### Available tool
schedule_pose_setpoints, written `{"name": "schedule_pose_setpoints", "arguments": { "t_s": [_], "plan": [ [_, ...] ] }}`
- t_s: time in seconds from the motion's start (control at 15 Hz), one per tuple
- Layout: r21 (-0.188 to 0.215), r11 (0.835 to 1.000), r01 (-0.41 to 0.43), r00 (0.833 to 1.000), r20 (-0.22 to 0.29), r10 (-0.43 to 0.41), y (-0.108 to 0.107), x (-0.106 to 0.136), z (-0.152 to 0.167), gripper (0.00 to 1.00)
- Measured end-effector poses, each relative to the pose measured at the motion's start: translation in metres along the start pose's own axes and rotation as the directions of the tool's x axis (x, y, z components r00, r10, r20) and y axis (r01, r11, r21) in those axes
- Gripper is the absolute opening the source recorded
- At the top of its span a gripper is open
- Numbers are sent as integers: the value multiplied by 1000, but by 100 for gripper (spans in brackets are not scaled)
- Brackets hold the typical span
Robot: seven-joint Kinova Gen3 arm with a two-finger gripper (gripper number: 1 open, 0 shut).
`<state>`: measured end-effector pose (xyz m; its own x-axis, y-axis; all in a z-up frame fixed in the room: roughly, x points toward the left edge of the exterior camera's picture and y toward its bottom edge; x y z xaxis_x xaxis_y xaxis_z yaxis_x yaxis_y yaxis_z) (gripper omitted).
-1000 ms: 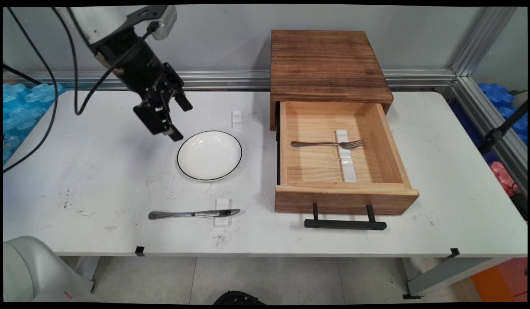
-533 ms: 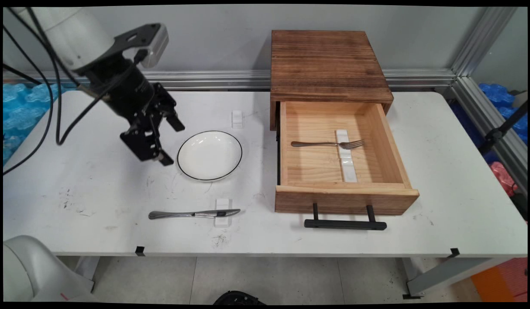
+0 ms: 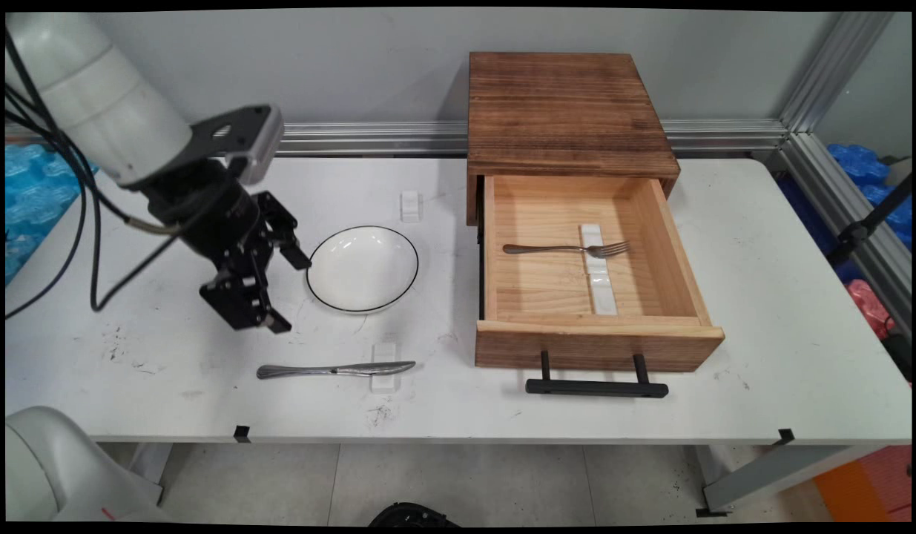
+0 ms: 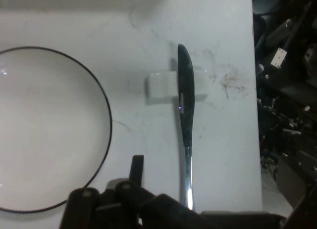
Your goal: Pick up the knife from the right of the white plate
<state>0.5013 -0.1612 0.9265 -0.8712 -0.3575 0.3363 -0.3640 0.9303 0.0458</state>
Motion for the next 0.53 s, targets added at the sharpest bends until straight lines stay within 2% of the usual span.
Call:
{"name": "schedule_pose_setpoints", "arguments": {
  "t_s": [0.53],
  "plan": [
    [14, 1000, -22, 1000, 7, 22, 14, -17, 49, 100]
  ]
}}
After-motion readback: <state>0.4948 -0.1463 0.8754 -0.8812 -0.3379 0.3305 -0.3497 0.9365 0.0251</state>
